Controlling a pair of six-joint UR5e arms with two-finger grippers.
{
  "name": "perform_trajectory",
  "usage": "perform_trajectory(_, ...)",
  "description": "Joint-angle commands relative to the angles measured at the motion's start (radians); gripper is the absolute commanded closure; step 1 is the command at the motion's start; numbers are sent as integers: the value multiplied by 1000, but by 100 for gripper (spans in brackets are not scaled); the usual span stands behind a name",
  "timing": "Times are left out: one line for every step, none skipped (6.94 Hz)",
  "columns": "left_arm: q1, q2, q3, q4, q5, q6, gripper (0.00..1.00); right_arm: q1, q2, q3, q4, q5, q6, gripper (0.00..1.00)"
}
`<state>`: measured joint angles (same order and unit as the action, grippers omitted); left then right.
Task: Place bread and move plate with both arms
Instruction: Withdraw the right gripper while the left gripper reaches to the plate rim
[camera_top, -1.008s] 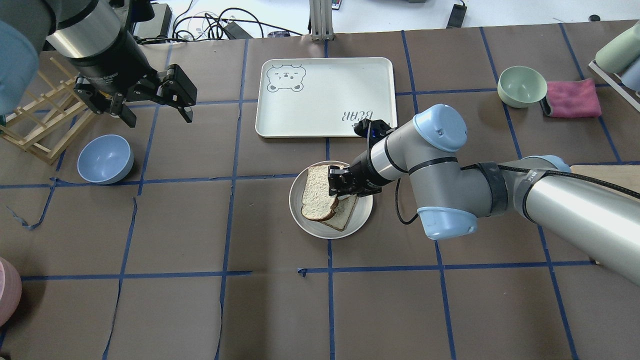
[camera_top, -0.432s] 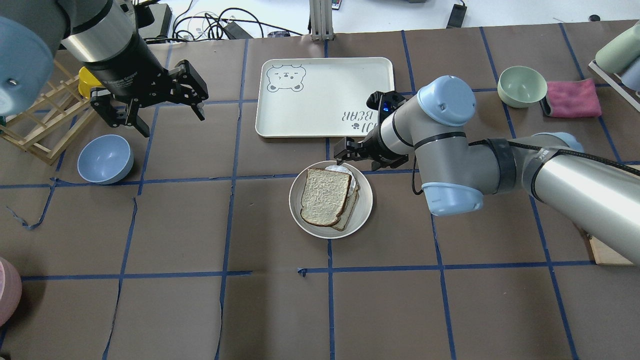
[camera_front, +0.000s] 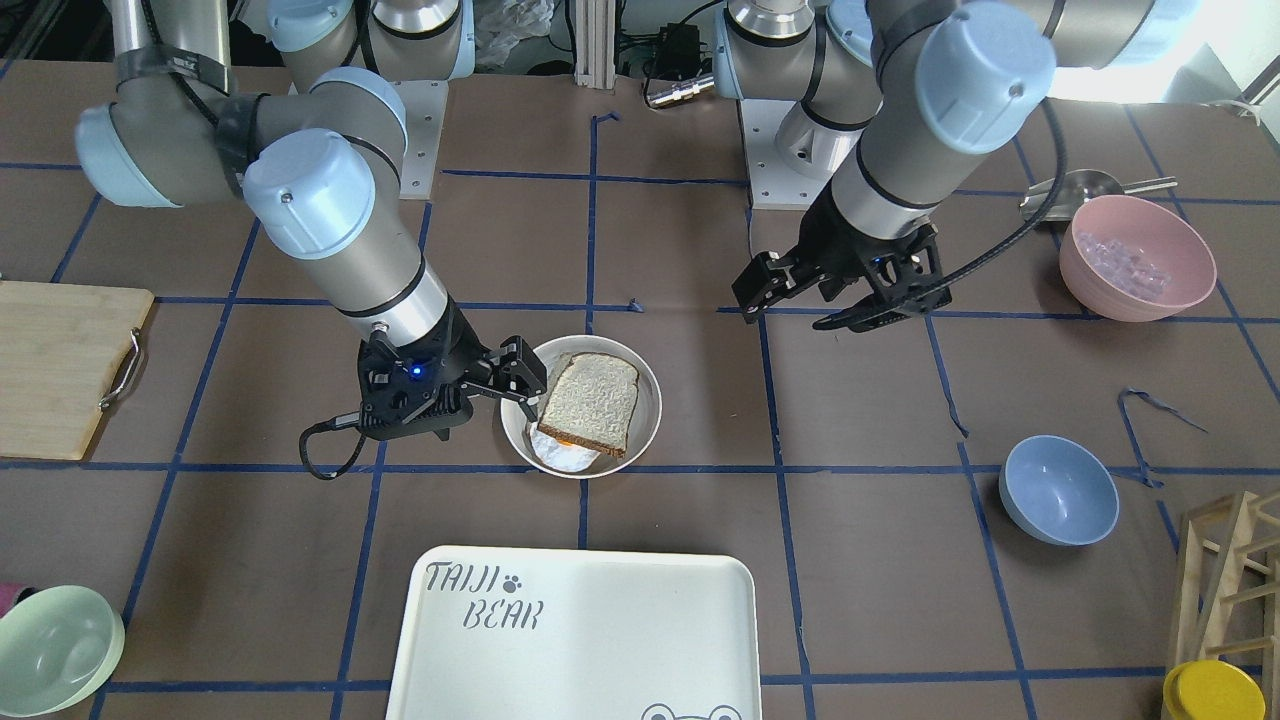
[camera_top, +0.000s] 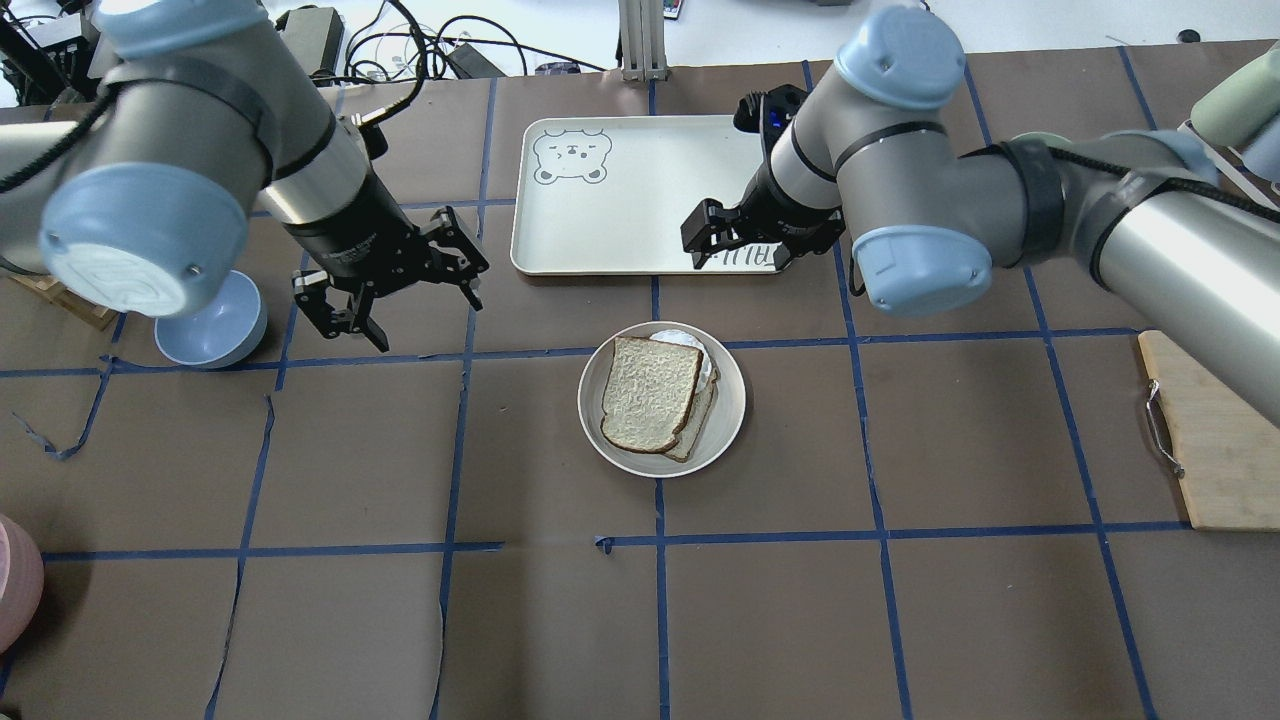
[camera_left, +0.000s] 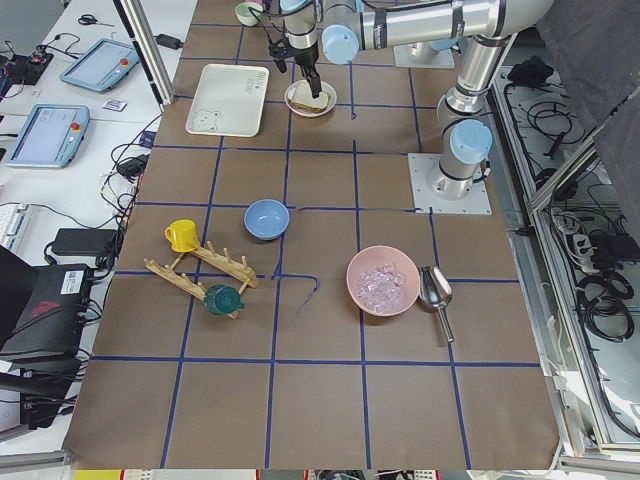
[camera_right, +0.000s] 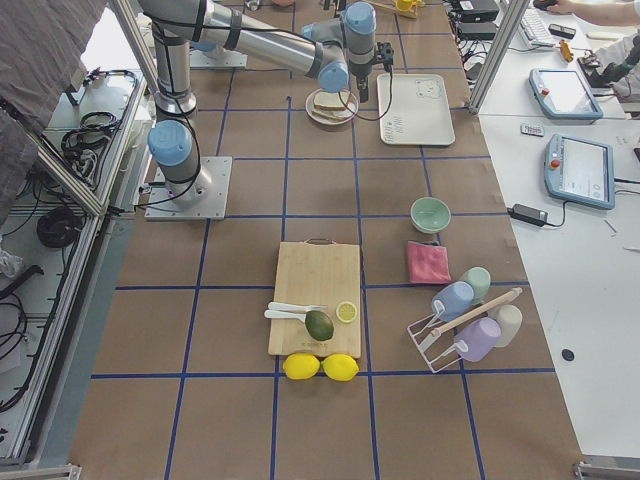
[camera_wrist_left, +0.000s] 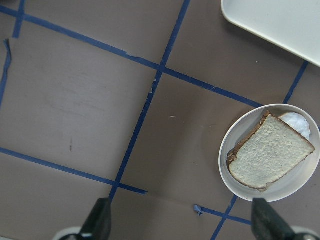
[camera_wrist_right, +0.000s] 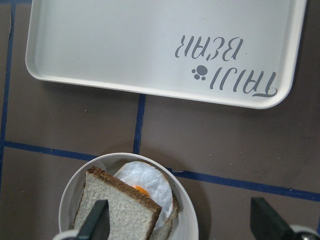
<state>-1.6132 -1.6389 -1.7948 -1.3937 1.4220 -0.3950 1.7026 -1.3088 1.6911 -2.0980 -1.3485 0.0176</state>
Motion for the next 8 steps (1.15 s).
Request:
perform_trajectory(-77, -83, -186, 305, -8, -24, 2, -4, 0, -222, 274, -140, -105, 0)
perform_trajectory(-82, -125, -220, 380, -32, -24, 6, -15, -6, -290, 386, -200, -128, 0)
perform_trajectory(-100, -168, -221, 425, -38, -25, 10, -20, -50, -301, 482, -207, -127, 0)
perform_trajectory(-114, -215, -221, 503, -38, -27, 10, -23, -114, -297, 502, -210, -127, 0)
perform_trajectory(-129, -246, -222, 548, -37, -39, 10, -24, -151, -297, 510, -215, -125, 0)
perform_trajectory(-134, -265, -222, 559, -35, -39, 15, -27, -153, -295, 507, -213, -125, 0)
perform_trajectory(-136, -274, -222, 565, -35, -39, 22, -37, -158, -289, 512, -206, -111, 0)
perform_trajectory(-136, -282, -222, 567, -37, -41, 46, -38, -173, -289, 513, -213, -111, 0)
